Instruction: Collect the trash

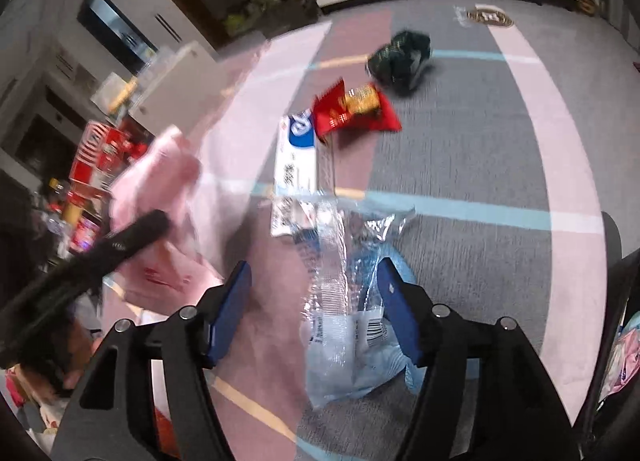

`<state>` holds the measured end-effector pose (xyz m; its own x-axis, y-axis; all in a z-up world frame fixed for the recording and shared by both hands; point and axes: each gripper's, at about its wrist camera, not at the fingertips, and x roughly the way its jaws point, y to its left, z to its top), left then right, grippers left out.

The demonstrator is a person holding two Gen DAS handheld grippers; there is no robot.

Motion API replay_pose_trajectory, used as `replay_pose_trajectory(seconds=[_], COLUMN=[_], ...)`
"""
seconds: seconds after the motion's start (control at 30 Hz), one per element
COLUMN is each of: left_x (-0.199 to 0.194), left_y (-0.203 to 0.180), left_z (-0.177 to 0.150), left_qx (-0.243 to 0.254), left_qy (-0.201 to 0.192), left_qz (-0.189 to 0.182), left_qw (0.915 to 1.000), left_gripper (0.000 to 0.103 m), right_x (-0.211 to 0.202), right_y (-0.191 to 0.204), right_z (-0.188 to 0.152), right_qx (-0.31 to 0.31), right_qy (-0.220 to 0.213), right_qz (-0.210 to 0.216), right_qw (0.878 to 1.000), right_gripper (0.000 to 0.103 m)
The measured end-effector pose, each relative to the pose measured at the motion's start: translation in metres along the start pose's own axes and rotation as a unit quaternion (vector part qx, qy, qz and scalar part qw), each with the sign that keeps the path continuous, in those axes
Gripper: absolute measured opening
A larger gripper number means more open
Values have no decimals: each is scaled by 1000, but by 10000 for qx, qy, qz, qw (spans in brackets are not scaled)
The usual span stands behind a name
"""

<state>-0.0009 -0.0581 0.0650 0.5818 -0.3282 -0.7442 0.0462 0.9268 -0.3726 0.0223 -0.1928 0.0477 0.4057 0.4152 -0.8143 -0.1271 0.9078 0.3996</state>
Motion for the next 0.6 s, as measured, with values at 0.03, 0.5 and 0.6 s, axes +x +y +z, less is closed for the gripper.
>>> replay_pose_trajectory(seconds=[0.03,0.5,0.6], left_x=[0,-2,-7], left_y=[2,2,-7], left_z=[0,-4,-3], left_qx=[-30,-61,-13], left_qy=[12,0,-53], left_qz=[9,-68,-190], left_qw=[10000,10000,9998], left_gripper=[32,32,32], right_x=[6,-5,-25], right_y=[0,12,12], right_z=[0,-5,-4], right_qx=[3,-438,-369], right_qy=[68,-345,-590], right_qz=[-37,-277,-51], right_qw=[10000,9981,9976], right_gripper=[57,13,13])
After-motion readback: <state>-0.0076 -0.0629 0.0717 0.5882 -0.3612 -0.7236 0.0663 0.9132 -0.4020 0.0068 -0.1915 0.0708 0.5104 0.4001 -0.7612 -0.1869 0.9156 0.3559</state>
